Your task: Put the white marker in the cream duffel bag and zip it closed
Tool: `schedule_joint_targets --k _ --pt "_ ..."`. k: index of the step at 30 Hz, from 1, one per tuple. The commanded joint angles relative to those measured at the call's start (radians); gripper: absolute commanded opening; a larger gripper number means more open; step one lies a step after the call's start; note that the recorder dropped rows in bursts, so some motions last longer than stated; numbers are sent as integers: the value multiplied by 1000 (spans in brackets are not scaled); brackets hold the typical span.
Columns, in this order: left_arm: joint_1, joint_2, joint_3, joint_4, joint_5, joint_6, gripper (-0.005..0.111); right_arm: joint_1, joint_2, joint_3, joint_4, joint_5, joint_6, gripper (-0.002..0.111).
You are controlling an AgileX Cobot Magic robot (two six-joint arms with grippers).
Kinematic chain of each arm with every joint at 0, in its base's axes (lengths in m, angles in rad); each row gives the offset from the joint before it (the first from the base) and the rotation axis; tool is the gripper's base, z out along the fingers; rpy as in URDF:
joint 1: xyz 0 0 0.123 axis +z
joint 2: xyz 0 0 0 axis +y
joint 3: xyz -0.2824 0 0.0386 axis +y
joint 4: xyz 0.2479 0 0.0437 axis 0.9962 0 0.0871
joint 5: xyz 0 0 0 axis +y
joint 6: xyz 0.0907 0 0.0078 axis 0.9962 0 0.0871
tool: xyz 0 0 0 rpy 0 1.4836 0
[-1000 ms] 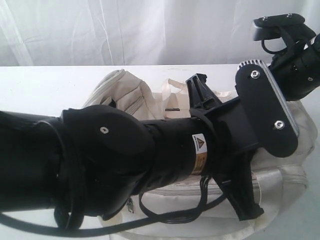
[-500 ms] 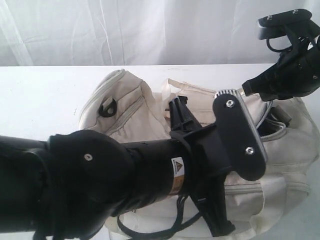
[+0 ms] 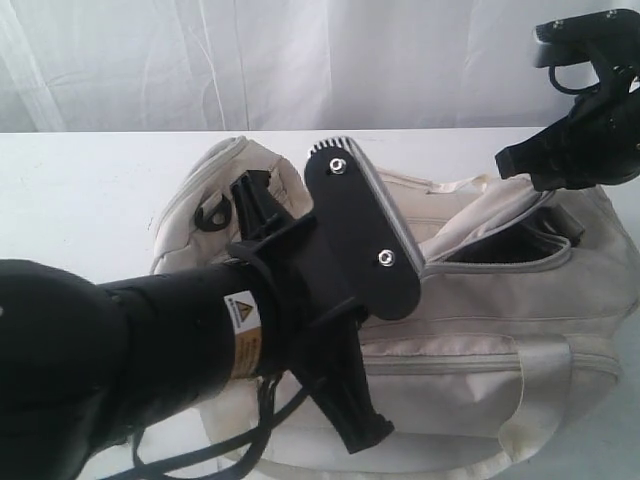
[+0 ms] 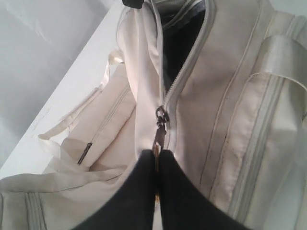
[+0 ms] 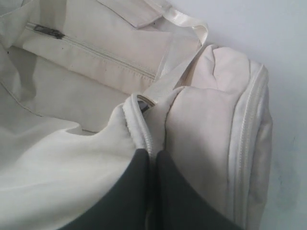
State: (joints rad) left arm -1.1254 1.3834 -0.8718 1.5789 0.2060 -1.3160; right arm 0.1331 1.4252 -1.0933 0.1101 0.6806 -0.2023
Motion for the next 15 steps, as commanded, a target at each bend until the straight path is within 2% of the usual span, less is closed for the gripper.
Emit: schedule_joint_targets --k 1,8,15 --pt "-4 -59 46 -104 90 83 0 -15 -2 0 -36 -55 1 1" --pt "-4 -107 73 -373 236 288 0 -15 -2 0 -34 -55 1 1" --pt "-4 -146 73 -403 265 326 0 -15 -2 0 -33 -59 1 1"
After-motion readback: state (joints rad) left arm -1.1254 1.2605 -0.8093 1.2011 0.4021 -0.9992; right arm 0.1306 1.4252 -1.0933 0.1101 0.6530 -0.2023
